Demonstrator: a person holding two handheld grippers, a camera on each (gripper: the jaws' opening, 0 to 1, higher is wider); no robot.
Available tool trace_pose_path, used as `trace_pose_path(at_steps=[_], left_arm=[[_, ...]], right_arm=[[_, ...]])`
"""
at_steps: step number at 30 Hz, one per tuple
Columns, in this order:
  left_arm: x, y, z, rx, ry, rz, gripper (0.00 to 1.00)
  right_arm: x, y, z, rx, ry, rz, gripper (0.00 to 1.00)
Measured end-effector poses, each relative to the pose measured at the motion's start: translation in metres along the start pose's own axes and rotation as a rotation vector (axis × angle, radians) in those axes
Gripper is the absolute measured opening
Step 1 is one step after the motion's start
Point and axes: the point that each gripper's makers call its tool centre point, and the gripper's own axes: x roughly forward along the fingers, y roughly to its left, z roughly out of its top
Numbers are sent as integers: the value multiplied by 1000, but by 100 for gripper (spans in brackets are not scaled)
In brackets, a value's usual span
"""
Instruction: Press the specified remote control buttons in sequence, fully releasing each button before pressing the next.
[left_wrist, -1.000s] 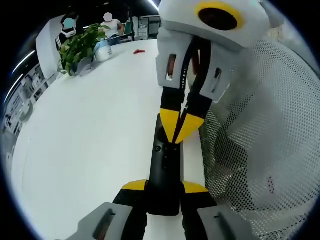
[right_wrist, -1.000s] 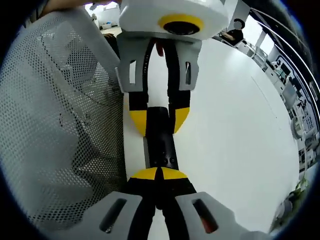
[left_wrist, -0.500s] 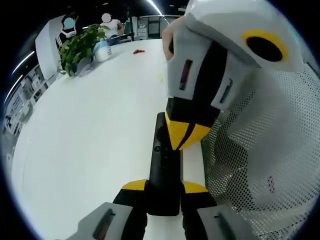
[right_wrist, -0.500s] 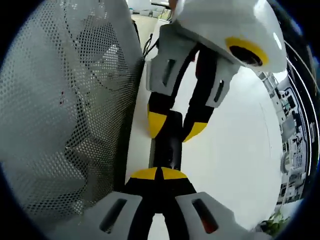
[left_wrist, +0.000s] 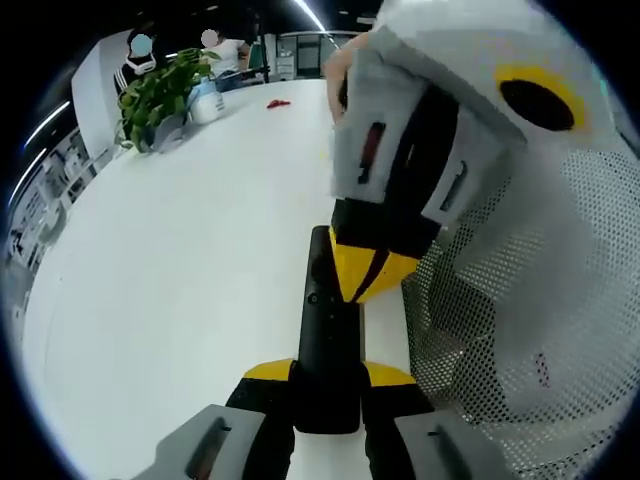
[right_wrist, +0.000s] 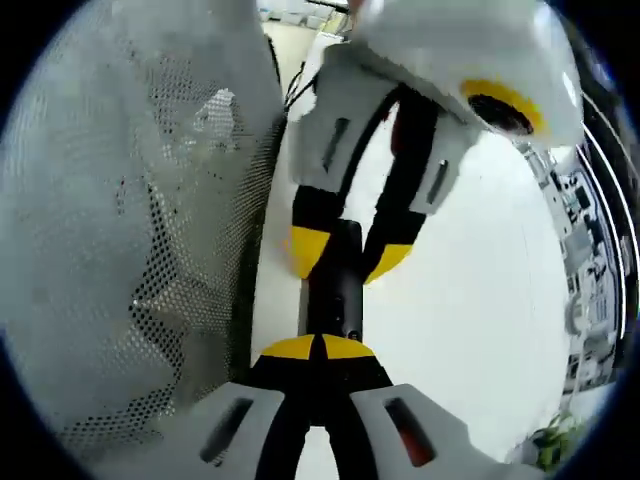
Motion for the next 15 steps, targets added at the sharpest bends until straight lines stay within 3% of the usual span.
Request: trace_pose_path(at_steps=[2, 15], left_arm=[[0, 0, 0, -4, -2, 0, 25], [0, 0, 0, -7, -5, -1, 25]], right_arm=[[0, -3, -1, 68, -15, 15, 0], [-1, -9, -2, 58, -3, -3, 0]])
